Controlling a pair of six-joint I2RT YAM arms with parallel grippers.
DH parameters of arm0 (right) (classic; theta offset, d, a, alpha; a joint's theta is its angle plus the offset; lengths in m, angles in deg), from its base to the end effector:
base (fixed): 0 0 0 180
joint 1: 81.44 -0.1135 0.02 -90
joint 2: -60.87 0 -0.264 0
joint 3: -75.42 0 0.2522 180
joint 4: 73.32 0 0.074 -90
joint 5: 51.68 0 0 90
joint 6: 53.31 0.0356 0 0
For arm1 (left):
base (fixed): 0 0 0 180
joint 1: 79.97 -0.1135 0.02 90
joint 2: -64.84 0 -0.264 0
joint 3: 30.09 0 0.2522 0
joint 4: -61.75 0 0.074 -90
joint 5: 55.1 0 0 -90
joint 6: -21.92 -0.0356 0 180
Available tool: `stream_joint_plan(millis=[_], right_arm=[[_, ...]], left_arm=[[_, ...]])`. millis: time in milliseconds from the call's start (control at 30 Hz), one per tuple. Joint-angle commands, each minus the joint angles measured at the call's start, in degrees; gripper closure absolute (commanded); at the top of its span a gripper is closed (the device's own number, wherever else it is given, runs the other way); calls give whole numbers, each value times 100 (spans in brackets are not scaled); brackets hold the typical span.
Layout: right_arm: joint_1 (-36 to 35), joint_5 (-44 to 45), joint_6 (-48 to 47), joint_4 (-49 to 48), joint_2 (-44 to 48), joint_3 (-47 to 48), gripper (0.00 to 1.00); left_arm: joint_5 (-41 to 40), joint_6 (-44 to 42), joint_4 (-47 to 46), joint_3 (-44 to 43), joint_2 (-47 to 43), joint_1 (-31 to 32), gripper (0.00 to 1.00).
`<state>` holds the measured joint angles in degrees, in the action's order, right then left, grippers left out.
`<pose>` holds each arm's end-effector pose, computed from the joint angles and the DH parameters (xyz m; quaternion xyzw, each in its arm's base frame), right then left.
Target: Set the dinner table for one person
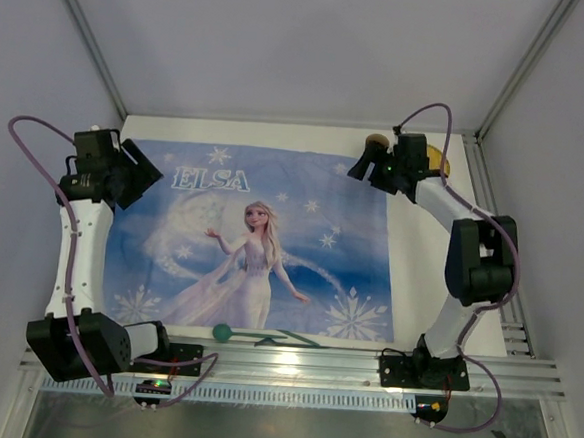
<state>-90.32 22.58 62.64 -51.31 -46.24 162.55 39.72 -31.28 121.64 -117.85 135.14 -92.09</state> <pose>0.4087 0.0736 0.2072 0.0792 0.9032 0.2400 0.3471 0.2474 0.0501 0.3639 -0.3631 0.8392 -0.1237 0.3854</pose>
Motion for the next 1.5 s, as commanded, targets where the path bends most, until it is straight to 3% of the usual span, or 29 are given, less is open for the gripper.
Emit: stream_joint_plan(millis=[0,100,167,267,333,433,500,667,933,1000,1233,1467], right_arm=[[18,308,-54,-63,1050,248,15],[-17,1229,-353,866,1253,537,12],[-43,2410,-635,1343,1307,635,1],[26,3609,-583,1837,1499,469,1],[176,3710,-321,1777,1675,92,1],[676,3343,57,1776,1694,-234,0],[1192,2564,400,1593,1694,-488,1],[1618,1813,691,1329,1281,-411,0],[2303,-83,2026,-665,701,-920,1],[2383,-139,2255,-981,499,-964,1],[2470,397,2598,-640,147,-744,0],[2541,642,2809,-1027,-222,-657,1]], left_arm=[[98,-85,-271,201,-166,-18,31],[28,-129,-376,289,-210,-18,30],[-104,-155,-429,351,-236,-10,27],[-192,-199,-438,351,-219,-19,23],[-122,-208,-464,351,-184,-10,23],[27,-191,-499,368,-96,-10,24],[107,-182,-517,403,-52,-19,24],[177,-181,-579,535,-34,-19,24],[213,-190,-544,615,1,-10,24],[186,-199,-491,614,27,-18,24],[-25,-252,-280,483,10,-10,24],[247,-50,-201,456,-87,-19,24]])
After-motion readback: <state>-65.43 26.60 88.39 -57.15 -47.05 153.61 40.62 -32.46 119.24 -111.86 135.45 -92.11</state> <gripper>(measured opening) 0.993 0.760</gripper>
